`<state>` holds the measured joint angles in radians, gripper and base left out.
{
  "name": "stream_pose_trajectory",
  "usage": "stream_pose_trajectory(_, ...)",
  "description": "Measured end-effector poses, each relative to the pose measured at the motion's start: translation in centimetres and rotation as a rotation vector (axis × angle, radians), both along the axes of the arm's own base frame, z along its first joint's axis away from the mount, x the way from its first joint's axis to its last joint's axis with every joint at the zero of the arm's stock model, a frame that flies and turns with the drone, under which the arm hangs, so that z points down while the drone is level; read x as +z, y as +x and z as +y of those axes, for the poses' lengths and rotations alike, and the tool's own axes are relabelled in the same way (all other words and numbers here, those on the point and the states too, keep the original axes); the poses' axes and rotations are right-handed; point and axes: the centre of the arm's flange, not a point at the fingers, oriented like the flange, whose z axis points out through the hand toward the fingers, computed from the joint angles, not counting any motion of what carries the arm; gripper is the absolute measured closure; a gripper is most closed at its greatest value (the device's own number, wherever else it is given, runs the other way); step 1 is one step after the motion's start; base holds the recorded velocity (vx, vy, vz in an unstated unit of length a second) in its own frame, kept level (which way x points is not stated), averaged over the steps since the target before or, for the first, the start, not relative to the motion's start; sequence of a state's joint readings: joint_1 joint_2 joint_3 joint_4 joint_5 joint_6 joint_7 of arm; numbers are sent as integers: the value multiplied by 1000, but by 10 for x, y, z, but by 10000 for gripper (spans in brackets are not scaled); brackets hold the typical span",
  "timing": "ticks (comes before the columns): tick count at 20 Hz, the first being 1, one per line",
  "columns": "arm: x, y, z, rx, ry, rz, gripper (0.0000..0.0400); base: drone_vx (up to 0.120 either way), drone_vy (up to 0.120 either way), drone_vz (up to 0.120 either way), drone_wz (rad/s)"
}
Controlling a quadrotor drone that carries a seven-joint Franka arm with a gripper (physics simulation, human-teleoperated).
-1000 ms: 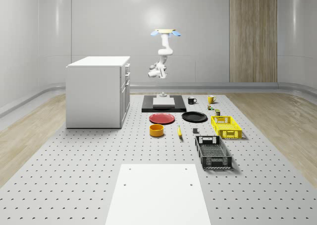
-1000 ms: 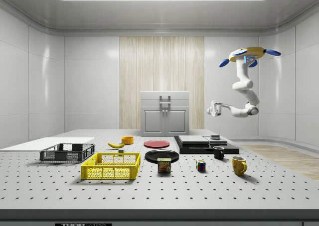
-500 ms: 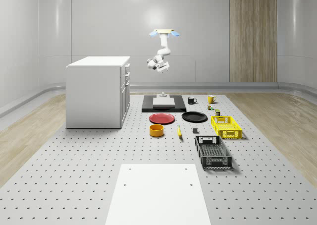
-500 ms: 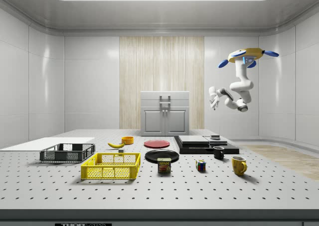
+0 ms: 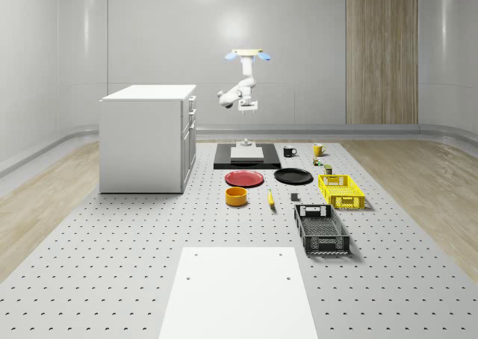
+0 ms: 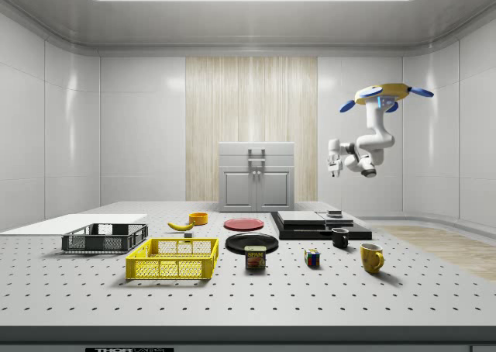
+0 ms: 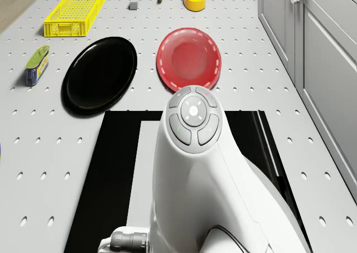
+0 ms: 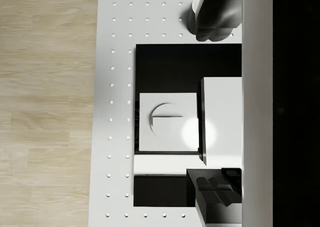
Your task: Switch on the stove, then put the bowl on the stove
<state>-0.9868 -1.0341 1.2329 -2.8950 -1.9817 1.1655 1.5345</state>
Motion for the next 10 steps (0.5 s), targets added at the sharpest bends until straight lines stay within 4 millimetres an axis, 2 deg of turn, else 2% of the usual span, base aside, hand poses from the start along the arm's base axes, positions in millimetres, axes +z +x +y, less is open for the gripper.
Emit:
stream_pose_trajectory(6,0,0,-4,-1,-36,1,0,0,0,-120,0)
stream_pose_trajectory(7,0,0,-4,-1,-40,2,0,40,0,-120,0)
stream_pose_trajectory(10,0,0,-5,-1,-46,2,0,120,0,-120,0)
